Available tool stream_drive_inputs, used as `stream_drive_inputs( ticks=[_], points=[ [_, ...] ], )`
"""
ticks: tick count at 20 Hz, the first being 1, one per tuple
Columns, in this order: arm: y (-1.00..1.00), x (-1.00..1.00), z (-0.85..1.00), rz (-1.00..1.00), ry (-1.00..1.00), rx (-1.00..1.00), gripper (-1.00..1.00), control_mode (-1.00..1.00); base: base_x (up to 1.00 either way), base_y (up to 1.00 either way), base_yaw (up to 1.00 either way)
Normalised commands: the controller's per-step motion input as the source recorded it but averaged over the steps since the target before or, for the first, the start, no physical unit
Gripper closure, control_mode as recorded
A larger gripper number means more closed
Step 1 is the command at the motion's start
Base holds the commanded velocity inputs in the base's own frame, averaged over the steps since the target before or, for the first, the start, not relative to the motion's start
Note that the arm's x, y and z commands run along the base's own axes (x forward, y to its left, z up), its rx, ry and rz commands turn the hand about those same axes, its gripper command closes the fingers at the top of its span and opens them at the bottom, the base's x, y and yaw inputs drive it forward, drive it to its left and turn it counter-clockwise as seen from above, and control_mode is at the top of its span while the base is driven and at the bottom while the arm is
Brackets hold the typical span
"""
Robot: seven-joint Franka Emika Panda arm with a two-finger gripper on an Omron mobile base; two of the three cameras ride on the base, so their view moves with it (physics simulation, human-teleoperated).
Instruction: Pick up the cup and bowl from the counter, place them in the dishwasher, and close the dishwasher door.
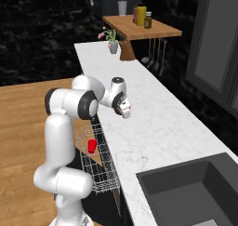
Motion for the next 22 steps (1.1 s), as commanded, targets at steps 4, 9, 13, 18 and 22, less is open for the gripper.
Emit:
stream_drive_inputs(
  ticks=[4,9,13,18,22],
  points=[
    [-0.06,0.34,-0.17,0.00,0.04,0.00,-1.00,-1.00,0.00,0.00,0.00],
    [-0.01,0.31,-0.24,0.00,0.01,0.00,-1.00,-1.00,0.00,0.00,0.00],
    [0.00,0.30,-0.27,0.00,0.00,0.00,-1.00,-1.00,0.00,0.00,0.00],
    [0.00,0.14,-0.28,0.00,0.00,0.00,1.00,-1.00,0.00,0.00,0.00],
    [0.00,-0.05,-0.29,0.00,0.00,0.00,1.00,-1.00,0.00,0.00,0.00]
  ],
)
